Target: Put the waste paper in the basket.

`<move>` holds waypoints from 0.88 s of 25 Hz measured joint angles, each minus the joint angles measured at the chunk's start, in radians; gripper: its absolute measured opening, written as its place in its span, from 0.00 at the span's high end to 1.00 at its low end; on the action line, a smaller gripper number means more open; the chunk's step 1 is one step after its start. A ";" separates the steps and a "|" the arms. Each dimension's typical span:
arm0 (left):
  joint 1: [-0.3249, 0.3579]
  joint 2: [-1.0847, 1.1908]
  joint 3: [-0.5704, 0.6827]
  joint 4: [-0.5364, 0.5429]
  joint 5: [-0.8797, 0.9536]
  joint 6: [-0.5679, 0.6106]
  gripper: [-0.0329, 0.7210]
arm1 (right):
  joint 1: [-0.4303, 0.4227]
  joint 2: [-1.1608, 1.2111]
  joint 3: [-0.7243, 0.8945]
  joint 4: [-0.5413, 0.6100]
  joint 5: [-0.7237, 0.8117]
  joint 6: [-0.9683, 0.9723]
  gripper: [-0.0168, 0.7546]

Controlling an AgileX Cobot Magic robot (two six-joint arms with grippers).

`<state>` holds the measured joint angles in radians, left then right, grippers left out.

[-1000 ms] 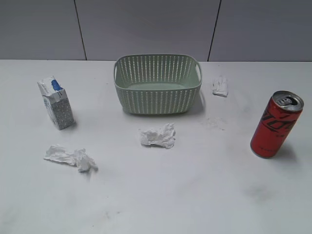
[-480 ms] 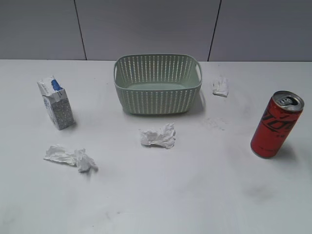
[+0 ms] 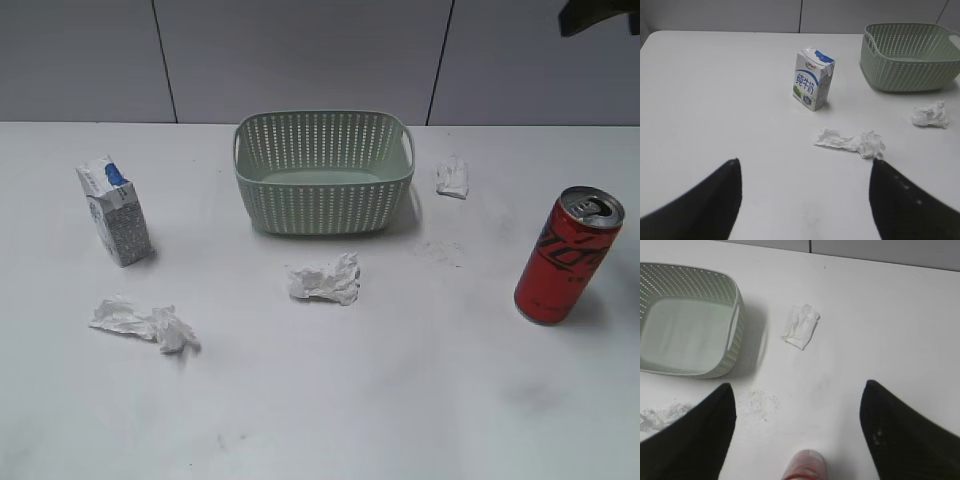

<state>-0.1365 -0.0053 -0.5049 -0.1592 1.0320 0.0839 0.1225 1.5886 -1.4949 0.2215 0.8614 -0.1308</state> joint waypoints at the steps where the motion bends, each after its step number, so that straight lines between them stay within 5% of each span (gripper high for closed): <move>1: 0.000 0.000 0.000 0.000 0.000 0.000 0.18 | 0.010 0.049 -0.041 -0.007 0.009 0.000 0.22; 9: 0.000 0.000 0.000 0.000 0.000 0.000 0.18 | 0.104 0.385 -0.261 -0.148 0.032 0.105 0.22; 22: 0.000 0.000 0.000 0.000 0.000 -0.001 0.18 | 0.122 0.719 -0.447 -0.158 -0.038 0.214 0.22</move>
<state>-0.1365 -0.0053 -0.5049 -0.1592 1.0320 0.0832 0.2445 2.3080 -1.9424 0.0639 0.8230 0.0828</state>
